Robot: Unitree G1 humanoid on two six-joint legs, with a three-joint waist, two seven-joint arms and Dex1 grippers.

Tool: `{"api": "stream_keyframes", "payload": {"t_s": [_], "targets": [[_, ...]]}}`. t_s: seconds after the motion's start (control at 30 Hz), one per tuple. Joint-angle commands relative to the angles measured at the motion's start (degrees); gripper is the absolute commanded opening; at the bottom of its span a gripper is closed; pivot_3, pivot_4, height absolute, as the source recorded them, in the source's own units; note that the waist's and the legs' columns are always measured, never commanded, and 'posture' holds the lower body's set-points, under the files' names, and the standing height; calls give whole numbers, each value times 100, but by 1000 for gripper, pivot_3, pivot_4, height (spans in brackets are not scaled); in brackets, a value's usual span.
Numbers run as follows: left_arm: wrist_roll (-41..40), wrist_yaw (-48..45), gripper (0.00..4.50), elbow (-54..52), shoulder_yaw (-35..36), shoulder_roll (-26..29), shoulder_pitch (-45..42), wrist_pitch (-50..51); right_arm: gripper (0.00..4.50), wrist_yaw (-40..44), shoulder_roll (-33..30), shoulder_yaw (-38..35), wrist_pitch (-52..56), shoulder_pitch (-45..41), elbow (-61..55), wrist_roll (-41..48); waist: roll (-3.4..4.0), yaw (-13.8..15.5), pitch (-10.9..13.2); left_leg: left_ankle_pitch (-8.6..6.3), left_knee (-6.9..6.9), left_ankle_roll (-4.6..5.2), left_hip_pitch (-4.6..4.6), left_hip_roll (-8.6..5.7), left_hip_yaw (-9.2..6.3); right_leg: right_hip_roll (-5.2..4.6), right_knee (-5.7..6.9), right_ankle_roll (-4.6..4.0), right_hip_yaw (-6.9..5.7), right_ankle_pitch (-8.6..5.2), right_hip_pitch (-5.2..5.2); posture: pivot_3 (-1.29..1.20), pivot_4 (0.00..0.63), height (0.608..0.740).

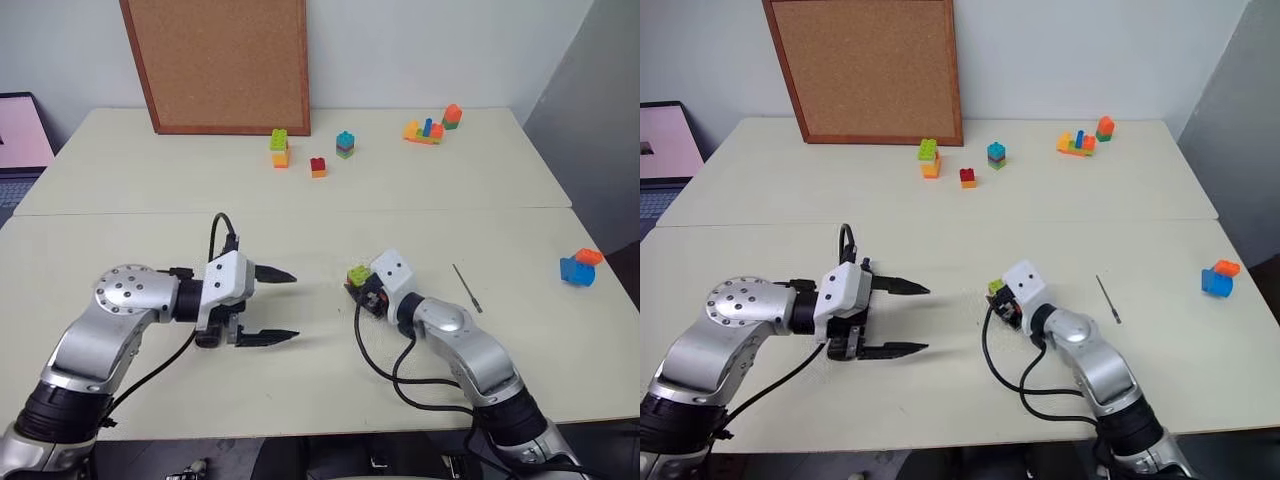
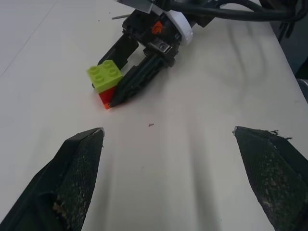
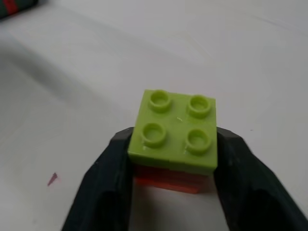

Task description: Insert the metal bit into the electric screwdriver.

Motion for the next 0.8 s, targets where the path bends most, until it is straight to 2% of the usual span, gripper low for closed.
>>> {"api": "stream_keyframes", "payload": {"t_s": [0.03, 0.17, 0.37, 0.57, 0.8], "targets": [[-111, 13, 4500, -90, -22, -118, -155, -6, 1517, -10, -45, -239, -232, -54, -191, -77, 0, 0, 0, 0, 0, 0, 0, 0, 0, 0, 1, 0, 0, 0, 0, 0, 150, 740], [-305, 143, 4500, -188, -111, -526, -295, 100, 1516, -31, -388, -835, -218, 210, -681, -28, 0, 12, 0, 0, 1, 0, 1, -3, 0, -1, 7, 0, 0, 0, 0, 0, 150, 740], [-195, 327, 4500, 78, -585, -1382, -809, -54, 1516, -140, -1205, -2363, -207, 1023, -1372, -69, -2, 136, -2, 0, 14, 0, -2, -12, 7, -8, 9, 2, 0, 1, 6, 0, 150, 740], [-116, 353, 4500, 439, -1034, -2072, -1441, -12, 1516, -523, -1133, -4300, 84, 1876, -1369, 296, 1, 144, -4, 0, 18, 0, -2, -13, 11, -2, 35, 2, 7, 0, 9, 0, 150, 740], [-93, 302, 4500, 553, -1199, -2263, -1627, 12, 1516, -736, -1029, -4844, 162, 1846, -858, 456, 4, -52, -6, 1, 0, 0, 69, -11, 29, 8, 74, -1, 41, -2, 35, 0, 150, 740]]}}
